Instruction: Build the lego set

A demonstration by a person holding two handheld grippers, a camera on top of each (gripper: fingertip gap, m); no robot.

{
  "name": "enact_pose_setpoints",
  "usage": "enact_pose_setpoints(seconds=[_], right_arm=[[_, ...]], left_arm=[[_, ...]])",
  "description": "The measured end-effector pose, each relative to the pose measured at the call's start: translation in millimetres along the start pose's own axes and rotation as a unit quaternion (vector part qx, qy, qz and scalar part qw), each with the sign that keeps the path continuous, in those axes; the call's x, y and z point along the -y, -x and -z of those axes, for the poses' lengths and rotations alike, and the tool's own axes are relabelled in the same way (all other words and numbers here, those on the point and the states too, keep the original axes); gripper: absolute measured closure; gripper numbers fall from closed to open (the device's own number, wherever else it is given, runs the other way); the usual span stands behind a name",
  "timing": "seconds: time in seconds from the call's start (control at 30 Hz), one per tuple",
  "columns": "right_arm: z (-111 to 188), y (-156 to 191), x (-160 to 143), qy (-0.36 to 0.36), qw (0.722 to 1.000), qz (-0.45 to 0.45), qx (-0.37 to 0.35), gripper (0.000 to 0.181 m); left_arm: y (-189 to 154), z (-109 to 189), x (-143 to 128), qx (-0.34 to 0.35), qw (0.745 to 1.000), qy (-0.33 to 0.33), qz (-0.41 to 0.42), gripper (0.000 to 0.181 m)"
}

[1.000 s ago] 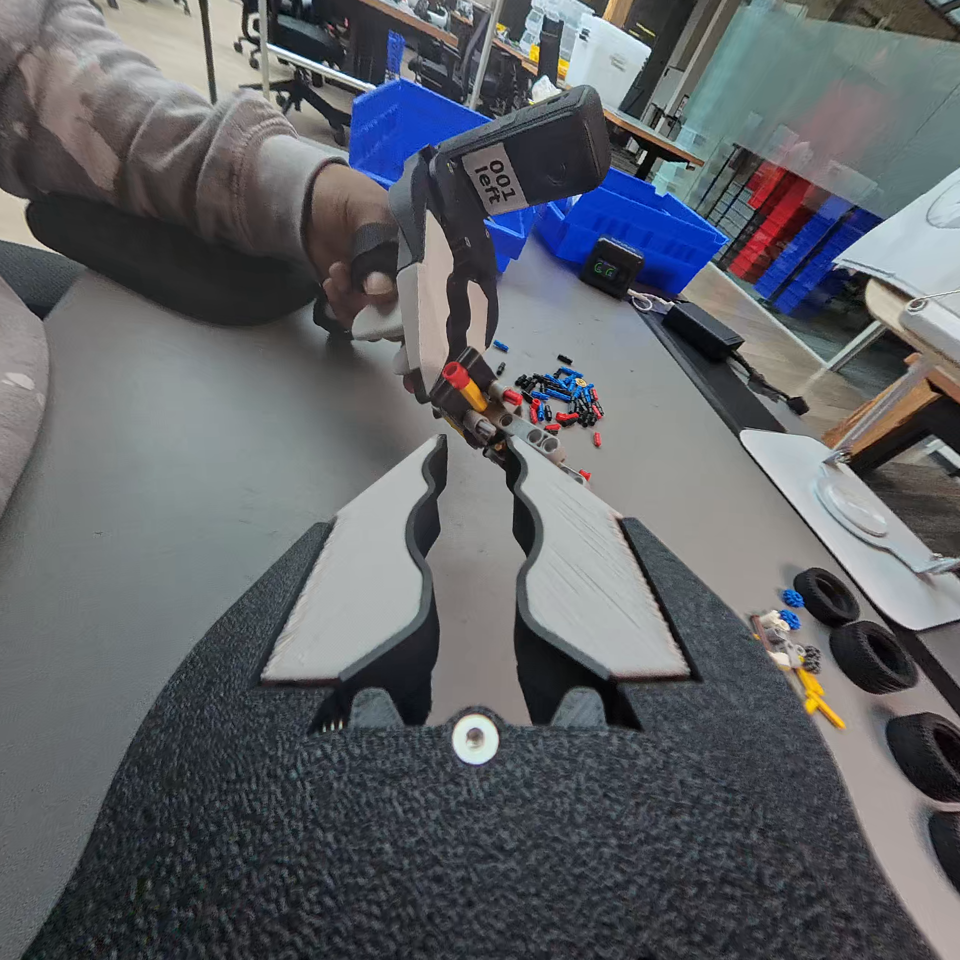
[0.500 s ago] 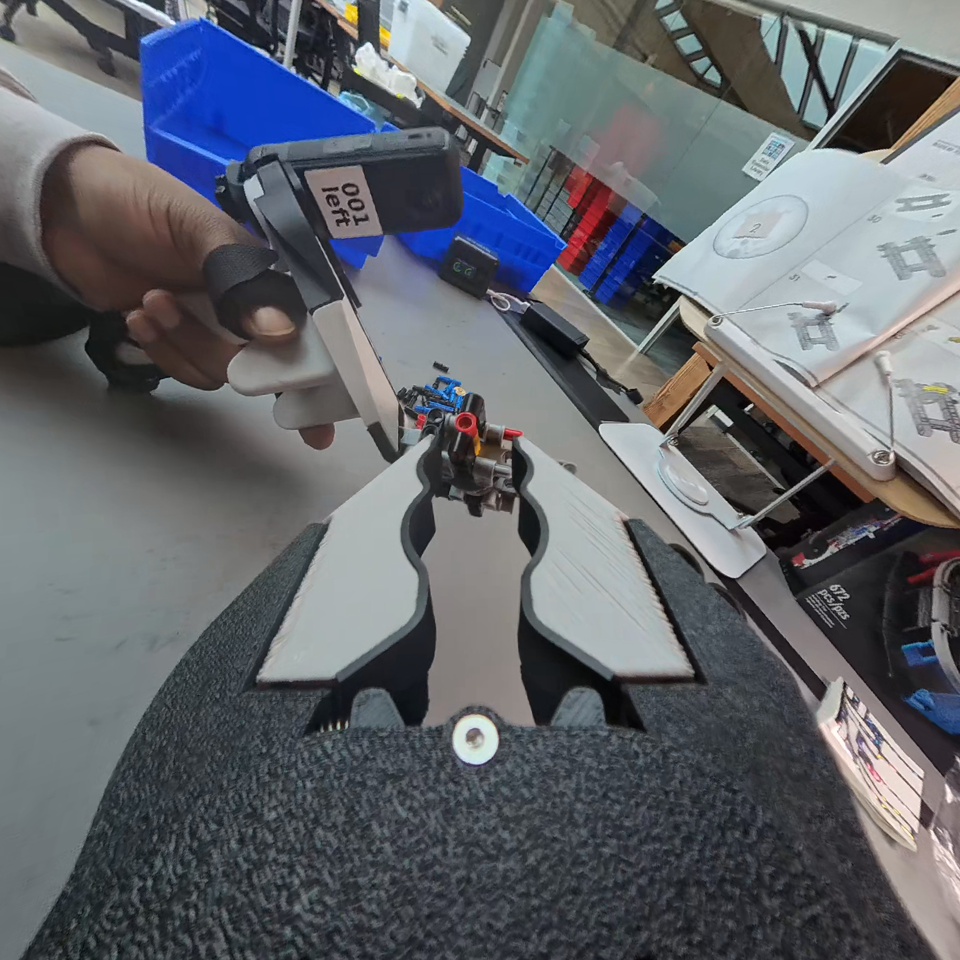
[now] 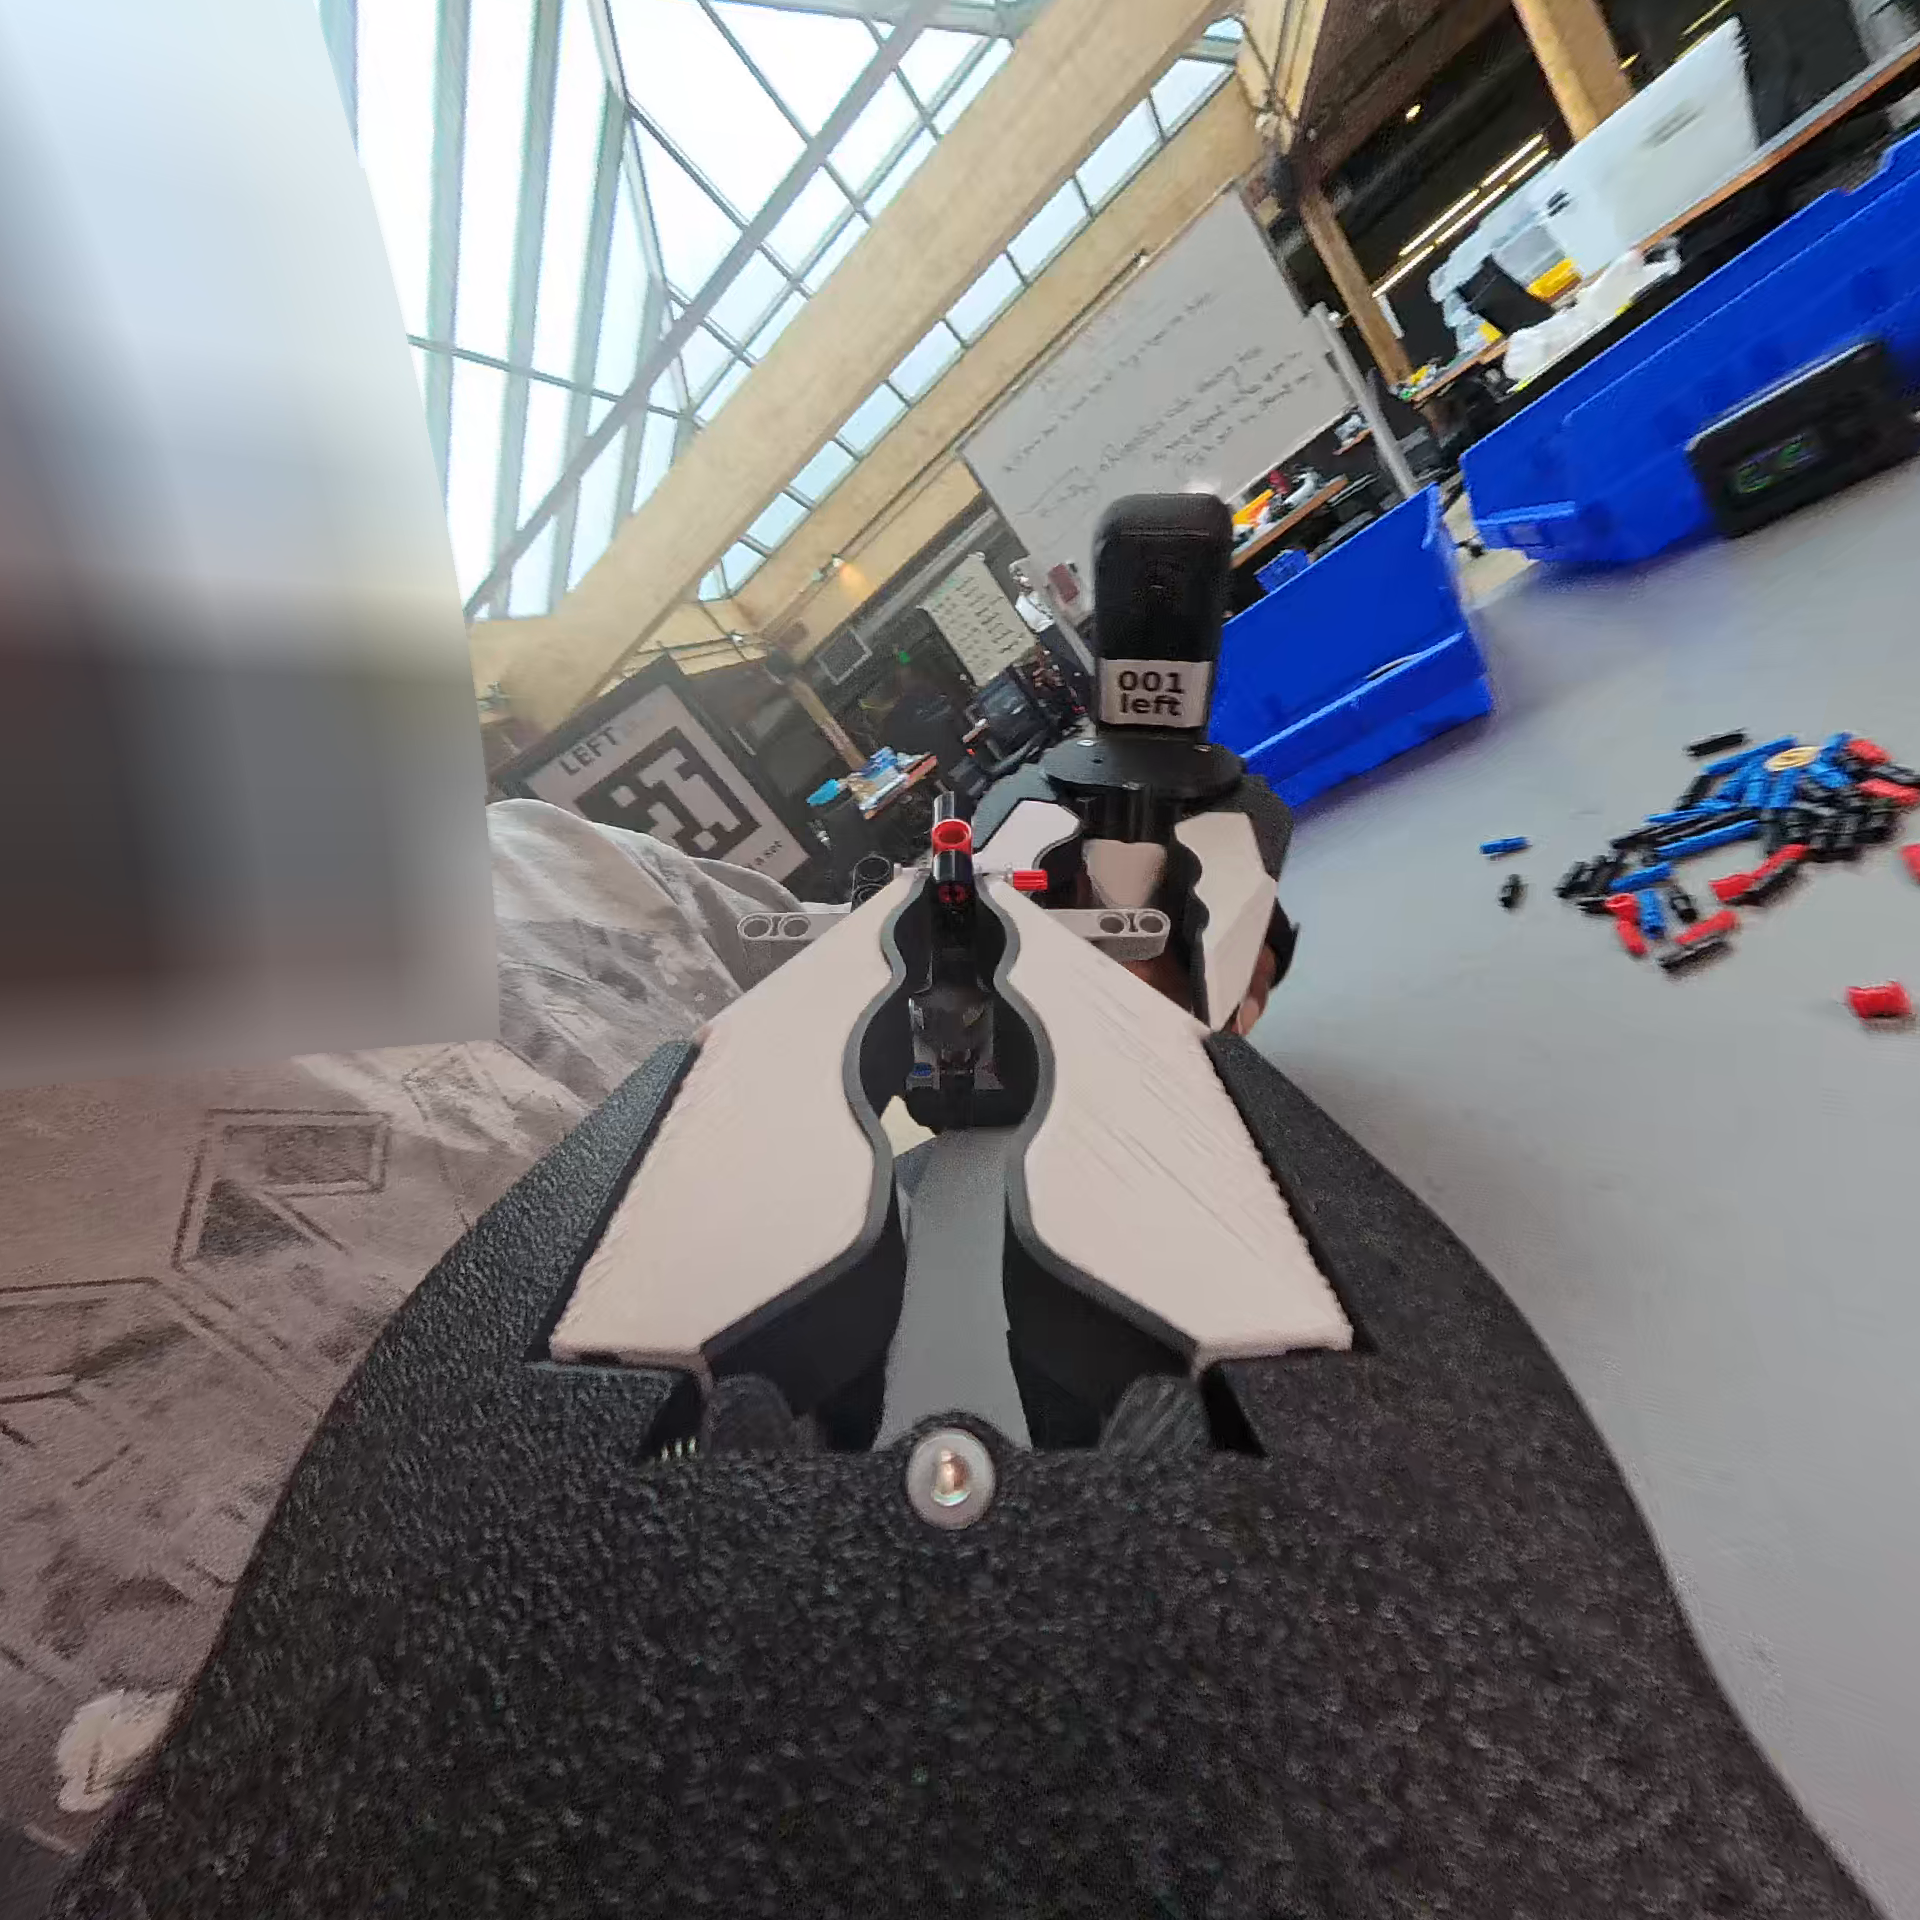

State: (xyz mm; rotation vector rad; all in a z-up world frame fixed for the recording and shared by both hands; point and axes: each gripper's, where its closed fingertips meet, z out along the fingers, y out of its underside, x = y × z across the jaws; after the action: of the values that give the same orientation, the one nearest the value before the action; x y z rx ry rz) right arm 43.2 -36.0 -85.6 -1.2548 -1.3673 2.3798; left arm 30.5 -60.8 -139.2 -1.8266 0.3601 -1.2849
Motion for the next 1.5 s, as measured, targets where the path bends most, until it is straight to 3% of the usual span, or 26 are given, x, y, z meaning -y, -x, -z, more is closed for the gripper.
enact_pose_setpoints(seconds=[0.13,0.33,0.43,0.5,0.6,0.73,0.8,0.9,1.17,1.5], right_arm=[[-13,11,-12,0.011,0.999,-0.02,0.043,0.176],[-18,27,-20,0.026,0.996,-0.004,0.083,0.175],[-15,18,-15,0.025,0.999,0.028,0.037,0.171],[-7,3,-3,0.008,0.998,0.057,-0.021,0.171],[8,1,7,0.005,0.994,0.094,-0.054,0.152],[3,-1,-7,0.068,0.974,0.189,-0.101,0.141],[-6,-4,-19,0.101,0.961,0.229,-0.119,0.142],[-13,-4,-25,0.115,0.951,0.256,-0.127,0.158],[-14,3,-14,0.083,0.952,0.27,-0.115,0.159],[-11,3,-22,0.1,0.954,0.267,-0.098,0.159]], left_arm=[[-38,-9,6,-0.157,0.984,-0.03,0.084,0.128],[-57,-19,-1,-0.221,0.971,-0.017,0.09,0.153],[-50,-18,2,-0.18,0.982,-0.031,0.039,0.174],[-34,-14,9,-0.103,0.994,-0.044,-0.016,0.174],[-22,-3,15,-0.028,0.994,-0.054,-0.09,0.173],[-11,1,11,0.032,0.987,-0.037,-0.151,0.173],[-10,-2,8,0.043,0.984,-0.026,-0.169,0.173],[-12,-5,7,0.053,0.979,-0.023,-0.194,0.173],[-25,6,28,0.075,0.962,-0.069,-0.252,0.175],[-37,10,38,0.057,0.961,-0.105,-0.249,0.177]])
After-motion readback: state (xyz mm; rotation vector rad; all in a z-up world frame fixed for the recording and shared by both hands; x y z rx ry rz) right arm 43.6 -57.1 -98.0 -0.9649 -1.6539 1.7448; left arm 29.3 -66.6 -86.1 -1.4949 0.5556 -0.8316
